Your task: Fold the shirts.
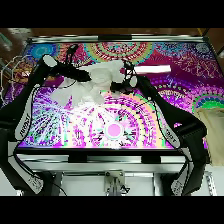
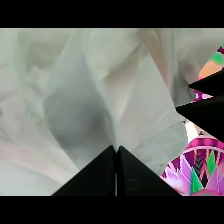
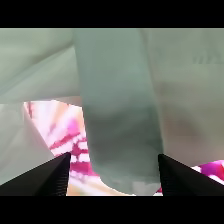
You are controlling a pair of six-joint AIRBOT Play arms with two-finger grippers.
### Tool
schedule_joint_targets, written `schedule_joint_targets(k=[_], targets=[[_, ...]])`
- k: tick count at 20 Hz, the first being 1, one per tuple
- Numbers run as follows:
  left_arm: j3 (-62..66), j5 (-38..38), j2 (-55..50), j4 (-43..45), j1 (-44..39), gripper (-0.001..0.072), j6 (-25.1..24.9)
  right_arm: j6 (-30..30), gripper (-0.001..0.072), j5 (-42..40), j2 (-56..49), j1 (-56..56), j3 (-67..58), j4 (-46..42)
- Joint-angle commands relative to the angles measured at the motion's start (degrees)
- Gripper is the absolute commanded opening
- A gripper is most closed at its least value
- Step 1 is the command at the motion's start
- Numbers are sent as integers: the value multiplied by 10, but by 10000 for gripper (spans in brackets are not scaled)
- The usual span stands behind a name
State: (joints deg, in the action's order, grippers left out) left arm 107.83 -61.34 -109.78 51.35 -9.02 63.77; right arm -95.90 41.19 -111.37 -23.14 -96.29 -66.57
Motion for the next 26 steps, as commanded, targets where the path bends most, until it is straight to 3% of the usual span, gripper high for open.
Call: schedule_joint_targets(k=[1, 7, 8, 9, 10, 14, 20, 22, 26], targets=[[0, -7, 9, 0, 0, 62, -3, -10, 659, -24, -10, -1, -1, 12], [0, -18, 10, 0, 0, 62, -8, -91, 636, -34, -26, -1, -1, 11], [0, -23, 10, 0, 0, 62, -9, -101, 510, -35, -27, -1, -1, 11], [0, -28, 12, 0, 0, 62, -14, -102, 259, -35, -27, -1, -1, 11], [0, -31, 14, 0, 0, 62, -16, -103, 82, -34, -26, -1, -1, 12], [0, -32, 31, 2, 1, 62, -24, -81, 79, 19, -7, -1, -1, 4], [0, -33, 113, 66, -1, 61, -24, -28, 79, 207, 143, -1, -1, -146], [0, -38, 155, 88, -2, 60, -8, -27, 79, 201, 226, -1, -1, -166], [0, -32, 276, 85, -21, 61, 3, 4, 79, 151, 395, -2, -1, -127]])
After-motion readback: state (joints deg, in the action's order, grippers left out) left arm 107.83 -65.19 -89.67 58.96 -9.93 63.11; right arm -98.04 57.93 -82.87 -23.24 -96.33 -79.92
